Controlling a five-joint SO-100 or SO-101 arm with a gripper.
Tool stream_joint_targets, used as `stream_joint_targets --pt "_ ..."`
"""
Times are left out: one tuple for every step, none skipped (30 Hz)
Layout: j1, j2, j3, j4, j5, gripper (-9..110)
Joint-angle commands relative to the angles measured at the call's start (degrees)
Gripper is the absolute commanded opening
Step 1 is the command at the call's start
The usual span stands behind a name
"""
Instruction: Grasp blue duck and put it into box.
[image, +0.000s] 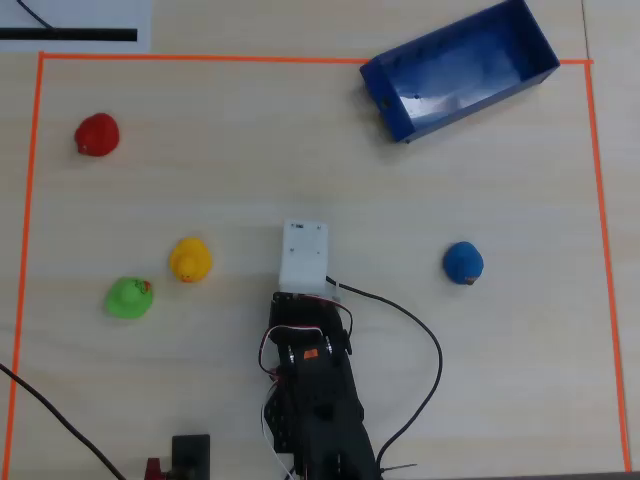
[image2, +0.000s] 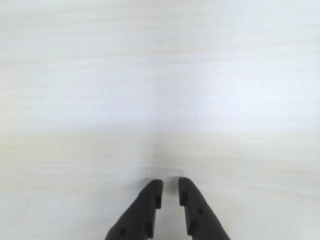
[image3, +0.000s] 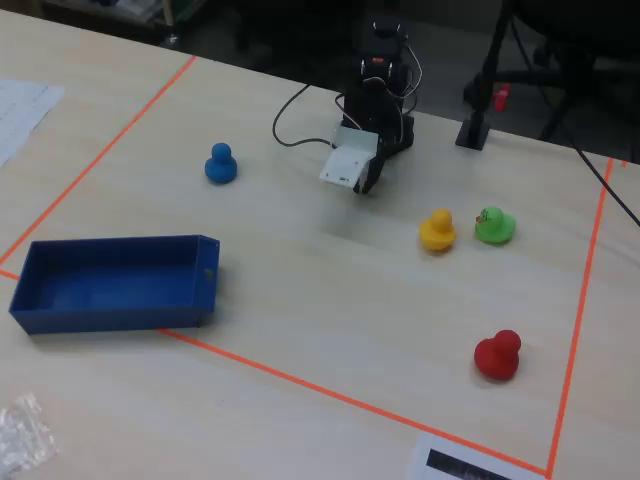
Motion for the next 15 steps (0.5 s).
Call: stream_joint_targets --pt "7.9 -0.9 -0.2 0.6 2.8 0" --pt "7.9 -0.9 -0.2 0.6 2.8 0" --pt "7.9 -0.9 -0.2 0.6 2.8 0" --pt "7.9 -0.9 -0.2 0.5 3.1 0" --pt "7.9 -0.9 -0.2 0.4 3.2 0" --pt "7.9 -0.9 -0.2 0.4 3.2 0" --pt "7.9 -0.9 -0.2 0.4 3.2 0" --pt "7.9 -0.9 -0.2 0.4 3.2 0" --pt "7.9 -0.9 -0.2 0.4 3.2 0" --pt "7.9 -0.9 -0.2 0.4 3.2 0" --pt "7.9 -0.9 -0.2 0.4 3.2 0" --pt "7.9 -0.9 -0.2 0.4 3.2 0" --pt "7.9 -0.9 -0.2 0.4 3.2 0" --pt "7.9 -0.9 -0.2 0.4 3.2 0" --pt "8.0 -0.9 -0.2 0.3 3.3 0"
